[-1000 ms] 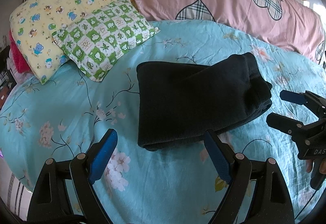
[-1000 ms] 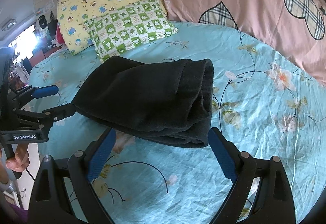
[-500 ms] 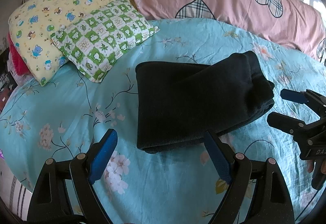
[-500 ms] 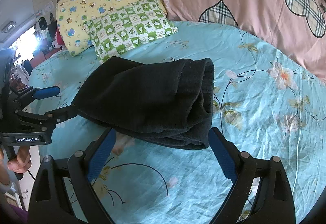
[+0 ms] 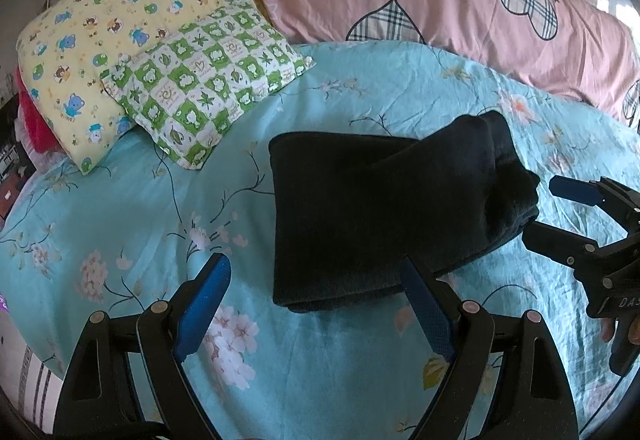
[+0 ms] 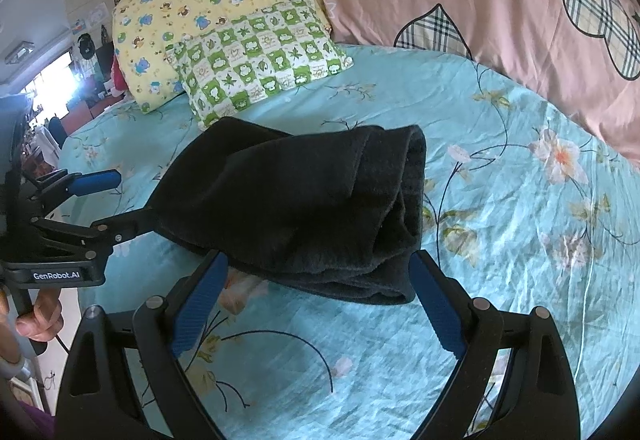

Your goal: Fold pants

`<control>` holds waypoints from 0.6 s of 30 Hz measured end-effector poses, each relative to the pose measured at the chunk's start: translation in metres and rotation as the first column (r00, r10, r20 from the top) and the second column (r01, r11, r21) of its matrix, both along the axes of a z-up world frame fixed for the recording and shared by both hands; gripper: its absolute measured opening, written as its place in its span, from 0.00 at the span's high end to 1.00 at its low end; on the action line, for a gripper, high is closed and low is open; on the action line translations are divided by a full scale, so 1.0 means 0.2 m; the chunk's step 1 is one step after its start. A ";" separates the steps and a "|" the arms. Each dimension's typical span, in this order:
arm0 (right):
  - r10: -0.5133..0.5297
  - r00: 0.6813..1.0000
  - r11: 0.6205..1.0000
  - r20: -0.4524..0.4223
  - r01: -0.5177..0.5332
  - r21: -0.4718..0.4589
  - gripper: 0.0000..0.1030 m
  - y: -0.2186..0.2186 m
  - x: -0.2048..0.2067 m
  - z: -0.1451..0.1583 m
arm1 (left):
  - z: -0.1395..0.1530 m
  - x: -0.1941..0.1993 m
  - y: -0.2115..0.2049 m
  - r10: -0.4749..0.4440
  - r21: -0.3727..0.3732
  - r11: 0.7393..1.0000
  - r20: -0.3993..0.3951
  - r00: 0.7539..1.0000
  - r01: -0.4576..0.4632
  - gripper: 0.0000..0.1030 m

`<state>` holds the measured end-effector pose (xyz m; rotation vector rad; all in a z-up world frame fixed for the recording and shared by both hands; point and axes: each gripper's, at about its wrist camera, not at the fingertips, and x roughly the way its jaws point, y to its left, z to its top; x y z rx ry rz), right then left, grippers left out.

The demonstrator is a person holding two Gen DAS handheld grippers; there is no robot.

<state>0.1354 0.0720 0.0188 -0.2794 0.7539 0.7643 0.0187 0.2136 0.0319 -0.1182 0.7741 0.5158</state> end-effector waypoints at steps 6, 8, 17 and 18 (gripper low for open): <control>-0.009 1.000 1.000 0.000 0.009 0.022 0.11 -0.01 0.01 0.04 | 0.02 0.02 0.01 0.004 -0.003 1.000 0.004 1.000 -0.004 0.15; -0.007 1.000 1.000 -0.001 0.007 0.027 0.11 -0.01 0.01 0.04 | 0.02 0.02 0.01 0.008 0.002 1.000 0.014 1.000 -0.008 0.15; -0.018 1.000 0.999 -0.009 0.018 0.030 0.11 0.00 0.03 0.04 | 0.04 0.07 0.03 0.024 -0.001 1.000 0.031 0.999 -0.024 0.15; -0.019 1.000 0.999 -0.009 0.019 0.030 0.11 0.00 0.04 0.04 | 0.04 0.07 0.04 0.024 0.003 1.000 0.032 0.999 -0.024 0.15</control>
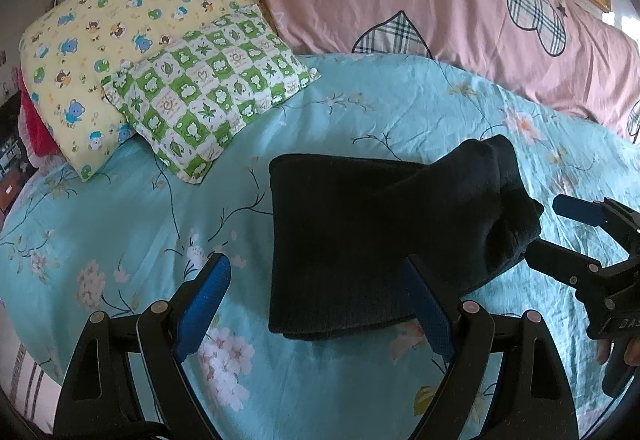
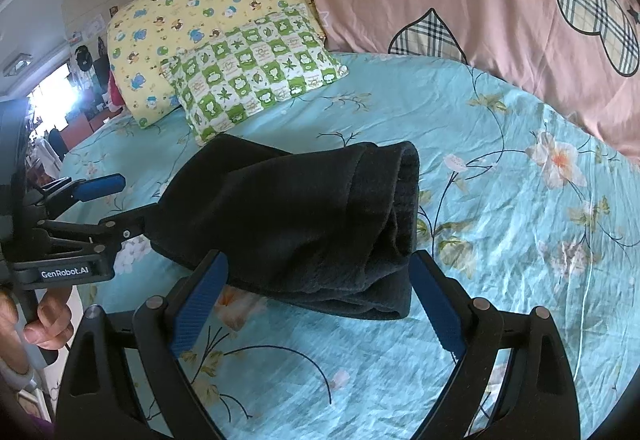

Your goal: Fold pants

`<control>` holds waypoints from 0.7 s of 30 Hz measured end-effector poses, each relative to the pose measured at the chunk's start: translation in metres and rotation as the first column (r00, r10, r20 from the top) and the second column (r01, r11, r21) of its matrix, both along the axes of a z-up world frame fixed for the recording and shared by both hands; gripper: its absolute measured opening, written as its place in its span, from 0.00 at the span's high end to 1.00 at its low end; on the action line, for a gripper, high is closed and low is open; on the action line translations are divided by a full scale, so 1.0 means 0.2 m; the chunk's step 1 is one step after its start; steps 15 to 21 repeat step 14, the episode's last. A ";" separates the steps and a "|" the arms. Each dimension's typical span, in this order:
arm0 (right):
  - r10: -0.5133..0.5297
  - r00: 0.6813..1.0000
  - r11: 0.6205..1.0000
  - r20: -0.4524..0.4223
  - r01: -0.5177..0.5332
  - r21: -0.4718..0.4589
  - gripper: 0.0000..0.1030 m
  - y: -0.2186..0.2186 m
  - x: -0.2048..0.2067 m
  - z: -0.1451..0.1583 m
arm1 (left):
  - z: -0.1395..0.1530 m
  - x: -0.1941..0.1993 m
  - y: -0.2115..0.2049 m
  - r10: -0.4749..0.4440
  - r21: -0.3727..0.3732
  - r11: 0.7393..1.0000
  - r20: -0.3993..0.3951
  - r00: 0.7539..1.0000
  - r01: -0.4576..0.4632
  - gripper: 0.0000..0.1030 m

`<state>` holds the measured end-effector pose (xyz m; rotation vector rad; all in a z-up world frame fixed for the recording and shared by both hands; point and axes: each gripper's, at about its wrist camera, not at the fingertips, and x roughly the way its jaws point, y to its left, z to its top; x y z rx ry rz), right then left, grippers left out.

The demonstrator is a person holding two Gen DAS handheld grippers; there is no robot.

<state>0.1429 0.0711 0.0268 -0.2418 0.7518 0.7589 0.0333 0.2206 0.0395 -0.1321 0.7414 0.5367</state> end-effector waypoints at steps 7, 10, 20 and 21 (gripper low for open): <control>-0.009 1.000 1.000 -0.008 0.010 0.017 0.11 -0.01 0.03 0.00 | 0.00 0.04 0.01 0.007 0.005 1.000 -0.008 1.000 -0.007 0.15; -0.019 0.999 0.999 -0.026 0.019 0.034 0.11 -0.02 0.04 -0.01 | 0.00 0.04 0.00 0.013 0.012 1.000 -0.012 1.000 -0.013 0.15; -0.036 0.998 0.997 -0.043 0.038 0.064 0.11 -0.03 0.05 -0.01 | 0.01 0.06 0.02 0.026 -0.018 1.000 -0.028 0.999 -0.026 0.15; -0.036 0.998 0.997 -0.043 0.038 0.064 0.11 -0.03 0.05 -0.01 | 0.01 0.06 0.02 0.026 -0.018 1.000 -0.028 0.999 -0.026 0.15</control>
